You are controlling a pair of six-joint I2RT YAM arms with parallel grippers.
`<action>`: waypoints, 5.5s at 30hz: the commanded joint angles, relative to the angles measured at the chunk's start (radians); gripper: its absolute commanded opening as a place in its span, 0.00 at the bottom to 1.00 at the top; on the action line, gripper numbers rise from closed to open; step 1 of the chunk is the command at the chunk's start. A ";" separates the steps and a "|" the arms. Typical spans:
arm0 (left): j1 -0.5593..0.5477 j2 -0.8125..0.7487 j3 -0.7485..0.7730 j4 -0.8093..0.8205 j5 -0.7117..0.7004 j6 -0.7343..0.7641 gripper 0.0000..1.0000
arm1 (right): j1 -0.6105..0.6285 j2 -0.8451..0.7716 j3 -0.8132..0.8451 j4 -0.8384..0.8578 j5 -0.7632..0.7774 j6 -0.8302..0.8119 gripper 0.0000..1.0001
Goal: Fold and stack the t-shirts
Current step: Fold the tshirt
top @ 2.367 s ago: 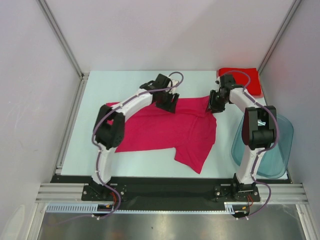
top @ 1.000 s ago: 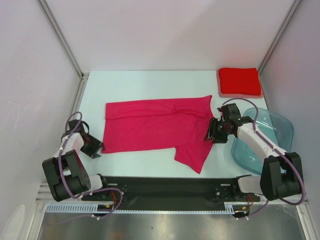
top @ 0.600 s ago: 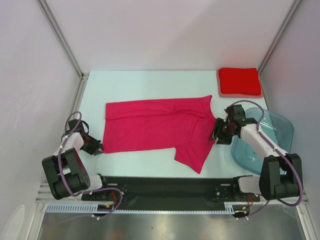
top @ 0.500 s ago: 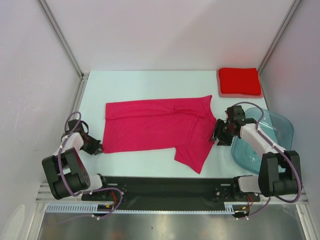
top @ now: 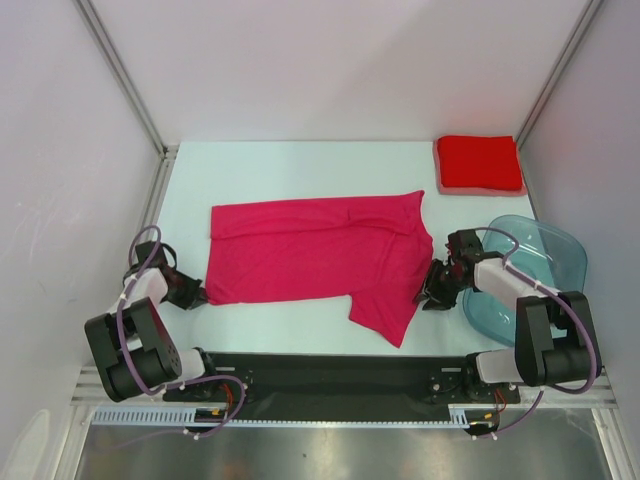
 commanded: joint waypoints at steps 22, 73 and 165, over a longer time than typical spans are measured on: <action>0.008 -0.055 -0.042 -0.039 -0.094 -0.065 0.00 | 0.005 -0.089 -0.095 0.040 0.094 0.062 0.00; -0.149 0.264 0.458 -0.068 -0.105 -0.039 0.00 | -0.041 0.343 0.638 -0.002 0.051 -0.070 0.00; -0.483 0.412 0.480 0.159 0.105 0.168 0.31 | 0.521 0.744 0.952 0.028 0.438 0.027 0.14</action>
